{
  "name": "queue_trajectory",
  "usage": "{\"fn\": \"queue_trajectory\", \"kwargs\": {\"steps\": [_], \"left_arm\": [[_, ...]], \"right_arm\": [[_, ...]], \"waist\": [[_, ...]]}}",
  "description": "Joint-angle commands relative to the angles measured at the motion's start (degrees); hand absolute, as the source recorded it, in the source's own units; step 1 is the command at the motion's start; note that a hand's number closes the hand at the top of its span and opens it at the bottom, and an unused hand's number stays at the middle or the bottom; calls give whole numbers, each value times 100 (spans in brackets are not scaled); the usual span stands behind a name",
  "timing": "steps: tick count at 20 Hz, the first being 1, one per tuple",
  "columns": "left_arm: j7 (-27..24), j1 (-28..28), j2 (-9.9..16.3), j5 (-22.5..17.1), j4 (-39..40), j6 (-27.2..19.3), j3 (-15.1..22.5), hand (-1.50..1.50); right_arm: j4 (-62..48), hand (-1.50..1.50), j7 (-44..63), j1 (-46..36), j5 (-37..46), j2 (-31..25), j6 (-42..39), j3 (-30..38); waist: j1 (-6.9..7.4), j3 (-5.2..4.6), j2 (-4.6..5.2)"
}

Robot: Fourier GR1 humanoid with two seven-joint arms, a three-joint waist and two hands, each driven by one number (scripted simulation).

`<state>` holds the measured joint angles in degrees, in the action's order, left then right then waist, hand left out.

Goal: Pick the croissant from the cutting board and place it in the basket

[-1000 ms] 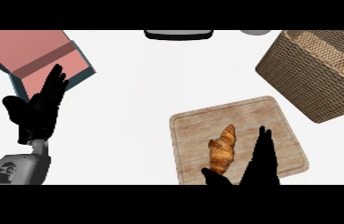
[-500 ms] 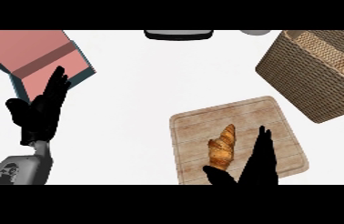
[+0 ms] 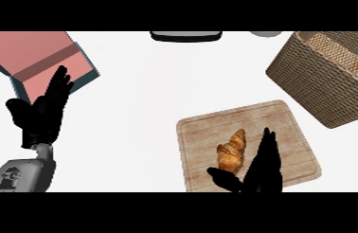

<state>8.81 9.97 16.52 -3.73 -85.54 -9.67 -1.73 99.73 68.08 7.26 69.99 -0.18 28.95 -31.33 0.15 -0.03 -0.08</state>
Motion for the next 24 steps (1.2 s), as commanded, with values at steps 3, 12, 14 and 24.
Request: {"fn": "queue_trajectory", "kwargs": {"steps": [3, 12, 14, 24], "left_arm": [[154, -29, 141, -44, -118, 171, -103, 0], [249, 258, -48, 69, 60, 84, -93, 0], [-310, 143, -142, 141, 407, 171, -76, 0], [-63, -148, -298, 195, -54, 98, -11, 0]], "right_arm": [[-371, -150, 1255, -381, -169, 17, 120, -69], [-1238, 150, 148, -585, -1017, 15, -125, -81], [-1376, 150, -64, -614, -1316, 13, 346, -99], [-999, 150, -563, -40, -1348, 12, 1010, -153]], "waist": [[23, 3, 11], [23, 6, 16], [0, 4, 25], [-24, 5, 1]]}}
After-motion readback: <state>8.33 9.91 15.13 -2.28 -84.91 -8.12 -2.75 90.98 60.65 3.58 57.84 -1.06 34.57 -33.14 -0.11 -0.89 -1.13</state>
